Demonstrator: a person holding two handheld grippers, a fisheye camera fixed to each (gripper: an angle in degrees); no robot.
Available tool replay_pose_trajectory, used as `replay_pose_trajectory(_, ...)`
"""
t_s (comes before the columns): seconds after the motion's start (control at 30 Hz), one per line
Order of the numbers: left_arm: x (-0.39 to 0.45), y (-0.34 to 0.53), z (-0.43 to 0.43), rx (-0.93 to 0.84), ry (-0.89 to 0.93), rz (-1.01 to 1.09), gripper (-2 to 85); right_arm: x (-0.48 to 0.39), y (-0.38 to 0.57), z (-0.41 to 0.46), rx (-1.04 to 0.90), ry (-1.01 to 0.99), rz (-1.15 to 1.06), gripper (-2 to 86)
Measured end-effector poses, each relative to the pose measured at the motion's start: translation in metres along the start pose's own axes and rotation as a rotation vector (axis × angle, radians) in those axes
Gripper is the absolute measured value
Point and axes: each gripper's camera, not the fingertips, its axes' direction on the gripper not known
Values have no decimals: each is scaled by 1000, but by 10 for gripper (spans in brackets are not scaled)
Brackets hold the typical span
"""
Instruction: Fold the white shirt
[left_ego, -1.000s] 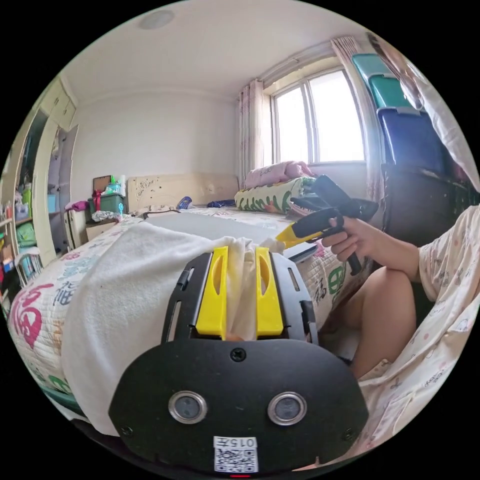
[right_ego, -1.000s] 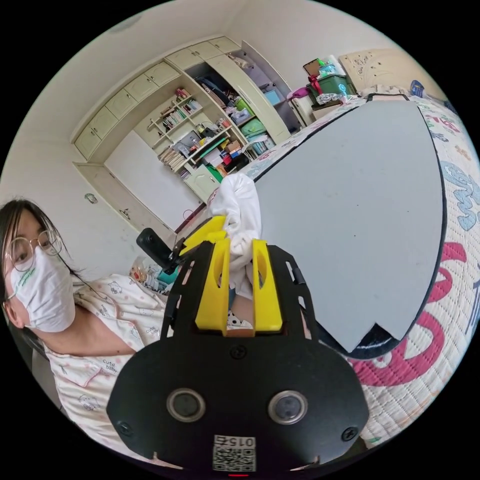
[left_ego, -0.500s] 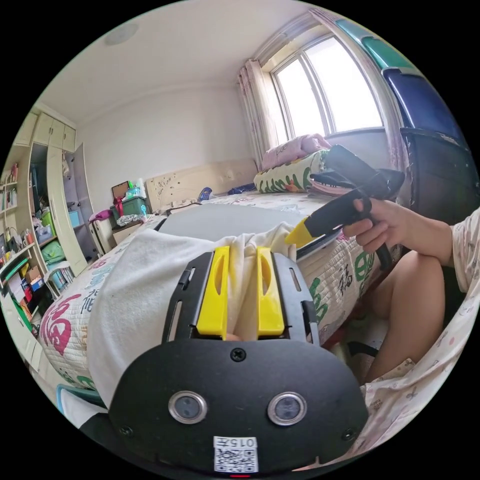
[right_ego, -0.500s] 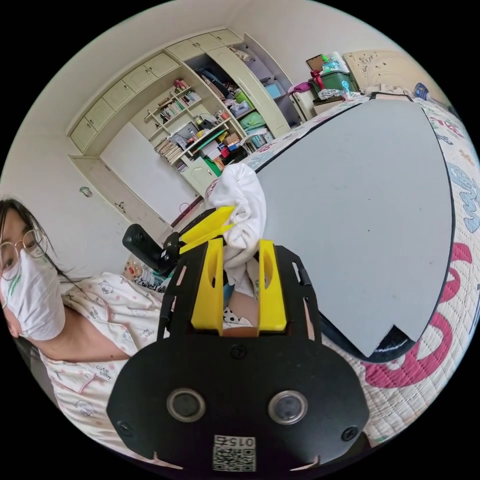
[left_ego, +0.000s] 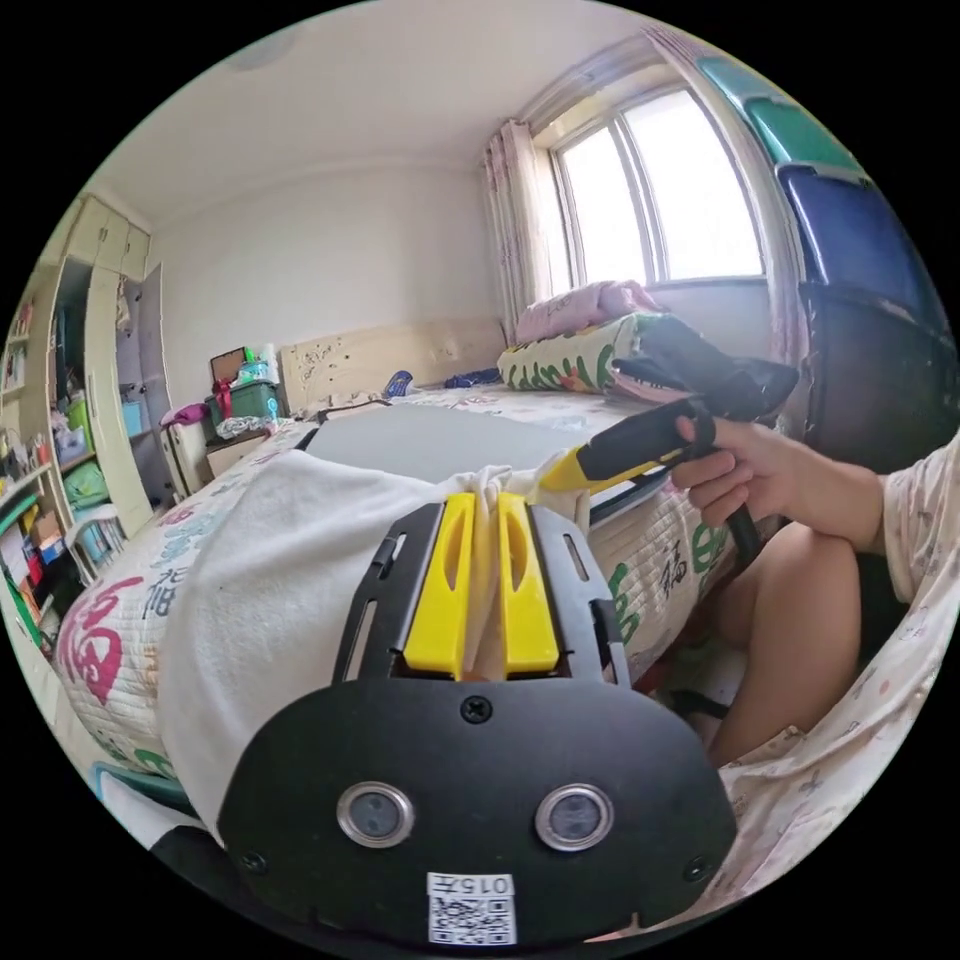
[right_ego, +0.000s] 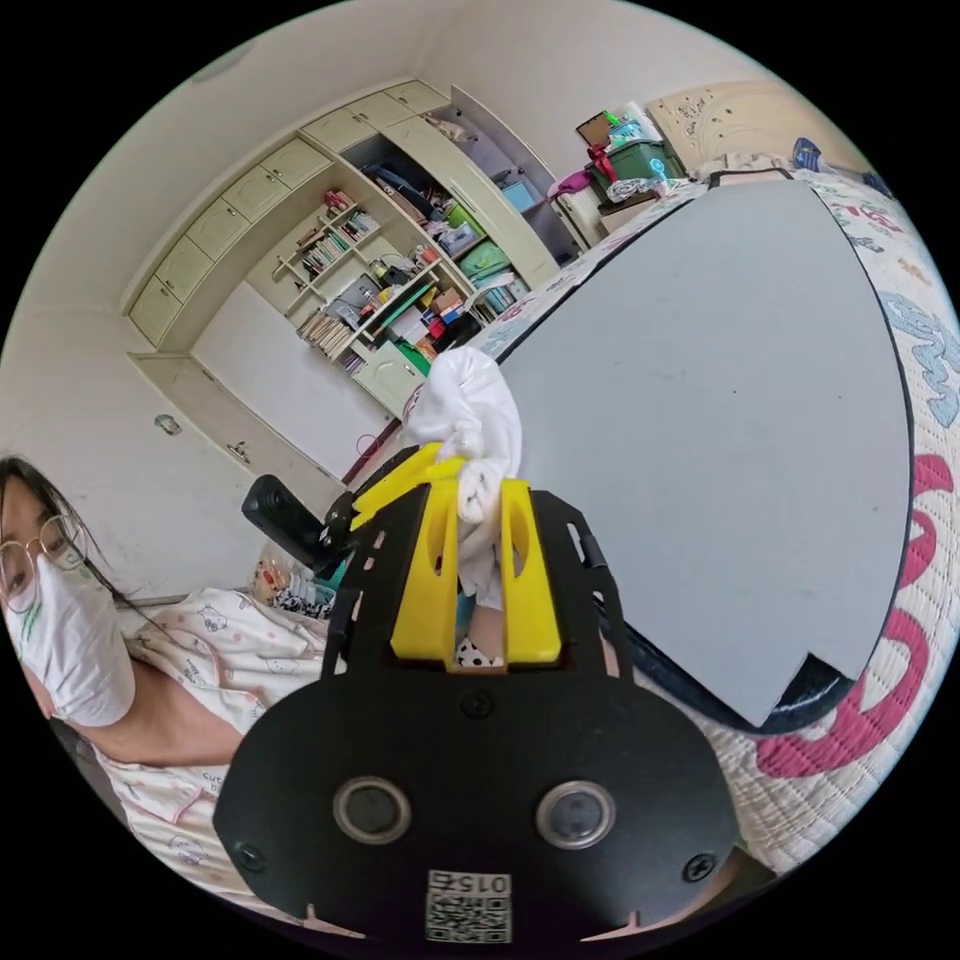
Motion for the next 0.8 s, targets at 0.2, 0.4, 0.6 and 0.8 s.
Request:
replay_pose_trajectory(0.2,-69,-43,-124,315,82,-197,14,-56,12,-28,79,31,-135,50)
replay_pose_trajectory(0.4,-108,-84,-277,553,-197,-245,14,-117,23,-76,235,76,-263,49)
replay_pose_trajectory(0.6,-111,-118,-362,686,-251,-275,12,-167,39,-166,512,121,-336,49)
replay_pose_trajectory(0.8,-100,-189,-362,767,-38,-218,9,-243,54,-241,706,182,-467,49)
